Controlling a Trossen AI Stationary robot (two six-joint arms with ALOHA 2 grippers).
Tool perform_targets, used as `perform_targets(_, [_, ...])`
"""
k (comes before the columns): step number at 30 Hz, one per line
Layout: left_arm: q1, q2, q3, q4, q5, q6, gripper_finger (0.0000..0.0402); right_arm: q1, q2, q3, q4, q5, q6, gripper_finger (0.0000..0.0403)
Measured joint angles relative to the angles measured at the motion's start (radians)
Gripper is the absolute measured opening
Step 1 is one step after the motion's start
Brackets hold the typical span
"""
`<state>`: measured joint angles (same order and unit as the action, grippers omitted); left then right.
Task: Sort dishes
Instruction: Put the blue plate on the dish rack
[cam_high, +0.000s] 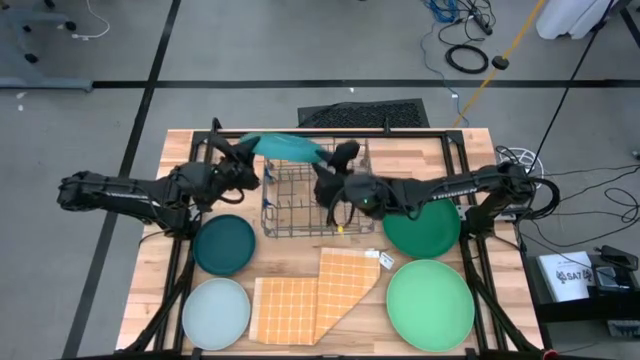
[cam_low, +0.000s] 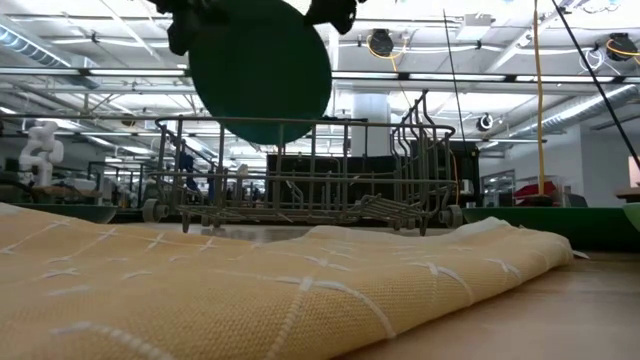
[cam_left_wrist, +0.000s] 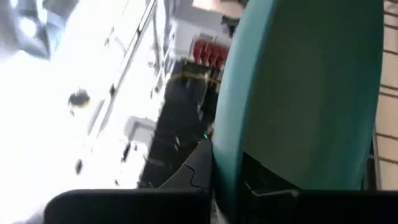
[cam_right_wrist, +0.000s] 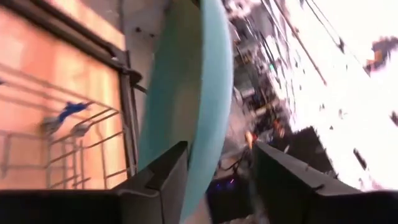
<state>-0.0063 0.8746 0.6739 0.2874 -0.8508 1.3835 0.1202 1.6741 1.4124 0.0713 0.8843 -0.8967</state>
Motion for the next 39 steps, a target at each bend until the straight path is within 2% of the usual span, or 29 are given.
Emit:
perform_targets(6, [-0.001, 0.001, -0.004, -0.044, 0.115, 0.104, 0.0019, 0.093, -0.013, 0.002, -0.018, -0.063, -0.093, 0.0179])
perform_targets(11, [-0.008, 0.002, -0.003, -0.087, 0.170, 0.124, 0.0019, 0.098, -0.079, 0.002, -0.014, -0.104, -0.006, 0.0150])
perform_targets(15, [-0.032, 0.001, -0.003, -0.086, 0.236, 0.111, 0.0019, 0.045, -0.112, 0.002, -0.071, -0.116, 0.102, 0.0102])
perform_targets(19, [-0.059, 0.001, -0.003, -0.091, 0.249, 0.069, 0.0019, -0.019, -0.111, 0.002, -0.154, -0.190, 0.232, 0.0025])
perform_targets(21, [-0.070, 0.001, -0.003, -0.091, 0.249, 0.065, 0.0018, -0.051, -0.099, 0.002, -0.186, -0.239, 0.296, 0.0008])
perform_targets(26, [-0.090, 0.000, -0.003, -0.088, 0.249, 0.055, 0.0018, -0.112, -0.048, 0.001, -0.206, -0.270, 0.403, 0.0005])
perform_targets(30, [-0.095, 0.000, -0.002, -0.092, 0.256, 0.020, 0.0018, -0.145, 0.009, 0.001, -0.209, -0.363, 0.456, 0.0002])
perform_targets(32, [-0.094, 0.001, -0.002, -0.100, 0.255, 0.020, 0.0018, -0.152, 0.031, 0.000, -0.206, -0.372, 0.461, 0.0001])
perform_targets(35, [-0.093, 0.000, -0.002, -0.100, 0.245, 0.021, 0.0018, -0.156, 0.061, 0.000, -0.163, -0.396, 0.456, 0.0001])
perform_targets(39, [-0.094, 0.000, -0.002, -0.095, 0.225, 0.012, 0.0034, -0.160, 0.100, 0.000, -0.060, -0.491, 0.456, 0.0000])
